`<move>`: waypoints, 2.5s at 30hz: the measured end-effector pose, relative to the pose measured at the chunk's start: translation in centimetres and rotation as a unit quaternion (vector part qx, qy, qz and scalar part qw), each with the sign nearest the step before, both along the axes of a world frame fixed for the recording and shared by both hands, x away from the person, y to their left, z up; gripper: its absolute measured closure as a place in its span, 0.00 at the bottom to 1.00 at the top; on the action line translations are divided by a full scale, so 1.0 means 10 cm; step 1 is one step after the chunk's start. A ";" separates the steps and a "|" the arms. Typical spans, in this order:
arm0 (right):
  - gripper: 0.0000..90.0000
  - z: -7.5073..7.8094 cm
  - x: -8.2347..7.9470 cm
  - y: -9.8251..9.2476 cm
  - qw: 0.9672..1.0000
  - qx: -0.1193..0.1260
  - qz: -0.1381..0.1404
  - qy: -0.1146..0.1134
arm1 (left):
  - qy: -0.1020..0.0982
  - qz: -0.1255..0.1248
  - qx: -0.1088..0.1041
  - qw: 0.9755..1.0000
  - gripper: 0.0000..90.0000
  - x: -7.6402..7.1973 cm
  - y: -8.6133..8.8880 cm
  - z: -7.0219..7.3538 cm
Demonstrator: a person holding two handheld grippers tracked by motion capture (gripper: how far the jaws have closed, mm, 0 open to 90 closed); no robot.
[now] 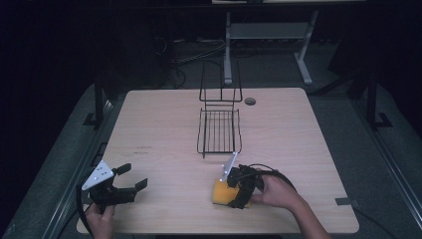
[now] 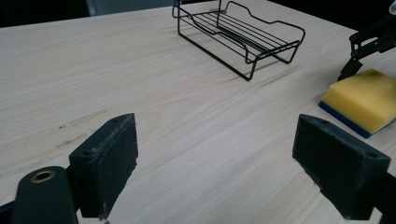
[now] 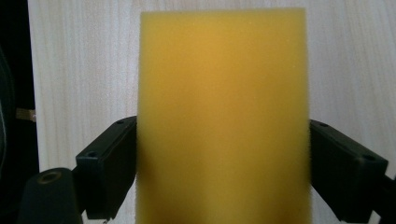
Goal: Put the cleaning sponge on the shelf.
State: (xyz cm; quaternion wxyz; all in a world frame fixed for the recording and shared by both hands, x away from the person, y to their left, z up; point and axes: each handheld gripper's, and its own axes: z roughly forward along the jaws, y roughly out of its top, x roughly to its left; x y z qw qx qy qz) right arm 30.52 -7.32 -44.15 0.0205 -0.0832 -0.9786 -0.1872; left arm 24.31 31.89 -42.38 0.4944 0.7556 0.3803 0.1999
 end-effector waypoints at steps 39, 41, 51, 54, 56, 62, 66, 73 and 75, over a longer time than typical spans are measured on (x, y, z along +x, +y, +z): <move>0.24 0.30 0.16 0.00 1.000 0.012 0.013 -0.016 | -0.001 0.002 -0.001 1.000 0.15 0.00 0.01 0.00; 0.24 0.33 0.19 -0.01 1.000 0.013 0.011 -0.014 | -0.002 0.001 0.000 1.000 0.15 0.00 0.01 0.01; 0.24 0.42 0.31 -0.03 1.000 0.017 0.009 -0.008 | -0.002 -0.005 0.012 1.000 0.15 0.01 -0.04 0.01; 0.24 0.43 0.35 -0.01 1.000 0.014 0.010 -0.005 | -0.001 -0.003 0.015 1.000 0.15 0.01 -0.05 0.01; 0.24 0.44 0.38 0.00 1.000 0.011 0.009 -0.004 | 0.000 -0.003 0.014 1.000 0.15 0.00 -0.05 0.01; 0.25 0.46 0.45 0.06 1.000 0.012 0.017 -0.002 | -0.002 -0.001 0.016 1.000 0.15 0.01 -0.04 0.01; 0.24 0.47 0.50 0.07 1.000 0.010 0.017 0.000 | -0.002 -0.002 0.015 1.000 0.15 0.01 -0.04 0.01; 0.24 0.48 0.58 0.07 1.000 0.015 0.014 0.006 | -0.001 0.000 0.016 1.000 0.15 0.01 -0.03 0.00; 0.25 0.49 0.60 0.08 1.000 0.008 0.013 0.004 | -0.001 0.001 0.017 1.000 0.15 0.01 -0.02 0.00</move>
